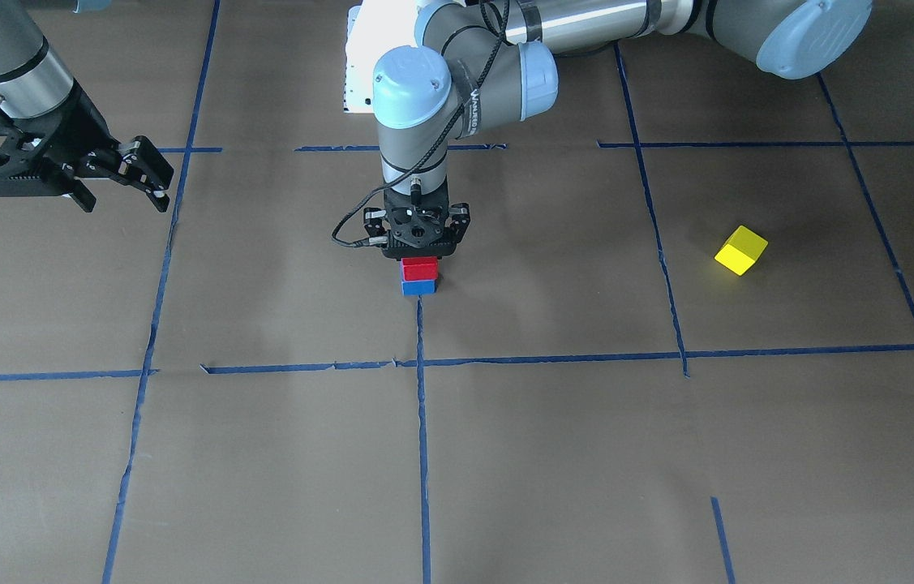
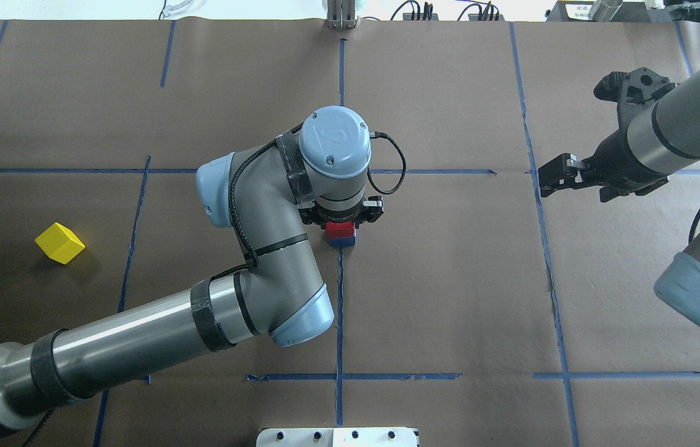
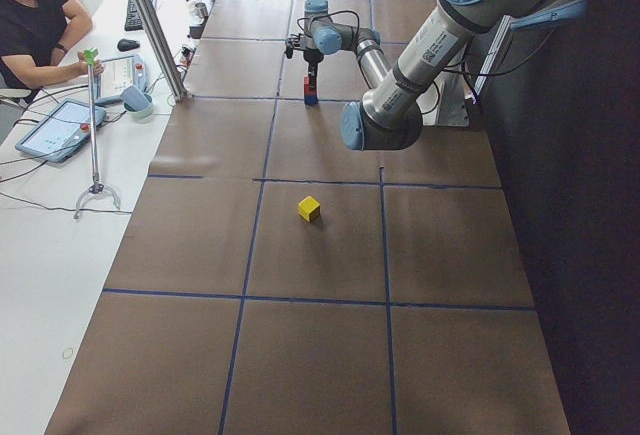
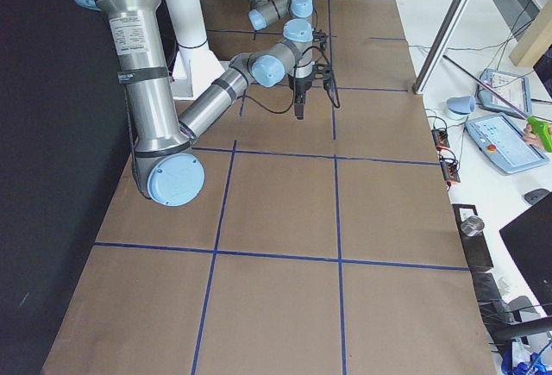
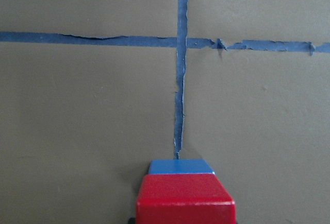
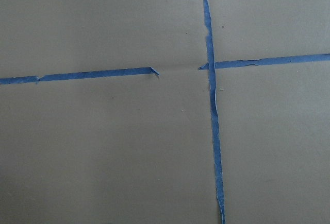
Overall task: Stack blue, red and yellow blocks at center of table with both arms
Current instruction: 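Set the red cube on the blue cube and withdraw the left gripper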
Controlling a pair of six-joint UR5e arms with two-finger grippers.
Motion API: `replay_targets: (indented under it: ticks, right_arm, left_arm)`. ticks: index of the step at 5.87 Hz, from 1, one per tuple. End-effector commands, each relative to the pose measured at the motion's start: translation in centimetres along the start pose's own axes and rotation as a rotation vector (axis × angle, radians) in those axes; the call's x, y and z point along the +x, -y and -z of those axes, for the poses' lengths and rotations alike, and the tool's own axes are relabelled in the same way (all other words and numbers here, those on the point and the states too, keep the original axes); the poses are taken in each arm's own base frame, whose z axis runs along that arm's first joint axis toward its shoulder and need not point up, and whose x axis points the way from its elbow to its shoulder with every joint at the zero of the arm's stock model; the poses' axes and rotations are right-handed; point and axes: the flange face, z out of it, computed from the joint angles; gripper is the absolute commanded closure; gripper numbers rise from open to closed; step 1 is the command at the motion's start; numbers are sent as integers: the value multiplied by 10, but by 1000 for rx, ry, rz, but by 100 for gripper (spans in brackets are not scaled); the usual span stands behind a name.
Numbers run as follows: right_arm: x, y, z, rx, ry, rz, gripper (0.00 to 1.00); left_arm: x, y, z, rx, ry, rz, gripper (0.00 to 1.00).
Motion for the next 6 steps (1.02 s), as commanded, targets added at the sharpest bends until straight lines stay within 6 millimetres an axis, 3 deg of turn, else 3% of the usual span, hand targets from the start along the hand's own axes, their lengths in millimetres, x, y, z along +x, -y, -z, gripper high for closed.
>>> replay_targets:
  ticks: [1,2,3,4,5,6]
  right_arm:
    - [0,0,0,-1,1,2,0]
    - [-1,0,-1,-2,1,1,0]
    - [0,0,-1,-1,-1,2,0]
    - [-1,1,-1,-1,-1,0,0]
    - [0,1,-1,0,-1,-1,0]
    - [0,1,-1,0,-1,1,0]
  left_arm:
    - [3,0,3,7,-13,-5,0]
    - [6,-6,25,21,-53,-19,0]
    - [-17,-18,56,45,-110,-36,0]
    - [-57,-14,74,76,-131,-28,0]
    - [-119,-16,84,103,-125,-53,0]
    - [-182,-27,97,130,-108,-199,0]
